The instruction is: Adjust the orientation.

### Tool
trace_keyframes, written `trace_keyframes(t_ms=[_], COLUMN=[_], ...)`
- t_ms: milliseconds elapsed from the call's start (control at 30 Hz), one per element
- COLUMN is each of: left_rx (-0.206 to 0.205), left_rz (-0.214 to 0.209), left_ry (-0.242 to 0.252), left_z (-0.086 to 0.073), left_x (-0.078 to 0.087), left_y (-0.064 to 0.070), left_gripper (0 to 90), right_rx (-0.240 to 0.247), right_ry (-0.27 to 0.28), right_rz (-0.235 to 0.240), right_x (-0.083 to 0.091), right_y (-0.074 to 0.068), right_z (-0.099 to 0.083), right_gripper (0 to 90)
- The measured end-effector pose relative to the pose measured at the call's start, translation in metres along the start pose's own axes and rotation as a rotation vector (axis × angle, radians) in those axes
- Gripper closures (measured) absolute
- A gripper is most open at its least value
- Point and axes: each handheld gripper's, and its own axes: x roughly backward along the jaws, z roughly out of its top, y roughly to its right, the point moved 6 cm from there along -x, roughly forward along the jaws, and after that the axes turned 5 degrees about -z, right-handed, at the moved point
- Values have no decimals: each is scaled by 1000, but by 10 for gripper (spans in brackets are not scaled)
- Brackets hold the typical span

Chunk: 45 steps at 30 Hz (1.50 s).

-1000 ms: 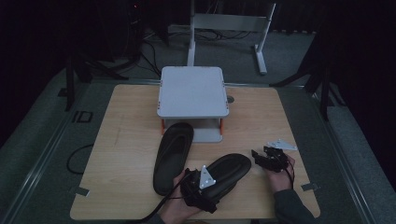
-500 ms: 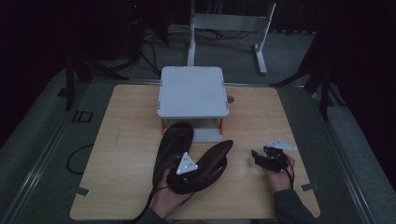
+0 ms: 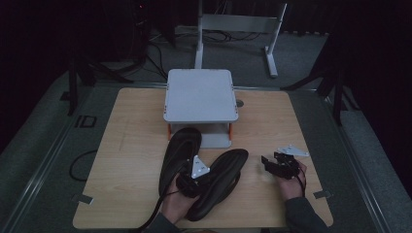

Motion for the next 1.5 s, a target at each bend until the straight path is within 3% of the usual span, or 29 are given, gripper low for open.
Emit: trace_keyframes(t_ms=[167,300,400,500,600,667,867,1000,1133,1333,1433,1500], left_rx=[-8,-32,-16,-24,-39,-26,-25,-7,-35,-47,-46,-73], left_rz=[-15,-3,-15,3,47,48,68,54,50,-16,-67,-54], left_ry=[-8,-19,-18,-23,-62,-67,-47,-6,28,92,99,84], left_z=[-1,-3,-3,-4,-9,-11,-9,-4,5,24,30,31], left_x=[-3,-7,-7,-8,-13,-14,-12,-5,3,15,16,13], left_y=[2,4,0,-3,-7,-9,-13,-12,-2,23,34,41], left_gripper=[691,677,664,663,660,655,619,572,495,395,341,272], right_rx=[19,35,40,57,75,92,146,156,155,168,171,172], right_ry=[11,22,26,11,20,18,42,66,82,91,98,102], right_rz=[22,44,55,76,104,119,202,232,258,271,276,281], right_x=[4,10,16,25,36,42,50,54,56,53,52,52], right_y=[-7,-18,-23,-27,-32,-37,-57,-66,-73,-84,-89,-92], right_z=[1,3,1,-6,-12,-14,-12,-7,-1,5,10,12], right_gripper=[399,406,394,390,391,396,395,392,389,394,398,398])
